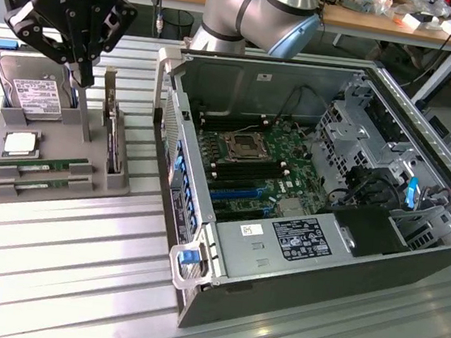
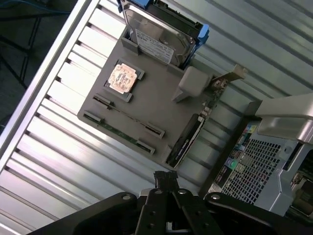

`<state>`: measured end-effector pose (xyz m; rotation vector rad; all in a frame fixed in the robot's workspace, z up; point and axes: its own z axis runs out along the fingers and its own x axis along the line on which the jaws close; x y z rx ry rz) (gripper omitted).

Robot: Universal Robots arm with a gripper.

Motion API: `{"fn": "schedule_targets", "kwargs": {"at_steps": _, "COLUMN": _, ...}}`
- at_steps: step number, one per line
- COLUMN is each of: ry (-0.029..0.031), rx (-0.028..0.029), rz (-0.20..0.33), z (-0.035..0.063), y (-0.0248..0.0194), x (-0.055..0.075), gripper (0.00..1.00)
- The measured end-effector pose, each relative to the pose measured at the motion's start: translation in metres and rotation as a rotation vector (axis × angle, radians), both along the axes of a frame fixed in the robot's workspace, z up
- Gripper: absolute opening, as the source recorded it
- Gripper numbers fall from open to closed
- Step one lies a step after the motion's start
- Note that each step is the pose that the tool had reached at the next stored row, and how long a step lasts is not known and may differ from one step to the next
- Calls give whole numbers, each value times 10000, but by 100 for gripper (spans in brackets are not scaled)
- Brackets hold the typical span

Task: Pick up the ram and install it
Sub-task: 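Pick up the ram and move it above insertion slot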

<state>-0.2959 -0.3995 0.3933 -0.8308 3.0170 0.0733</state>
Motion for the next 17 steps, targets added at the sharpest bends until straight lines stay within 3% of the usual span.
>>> {"fn": "schedule_targets", "kwargs": {"at_steps": 17, "ry": 0, "rx": -20, "rz": 1551, "z": 0, "y": 0, "x": 0, "gripper": 11}}
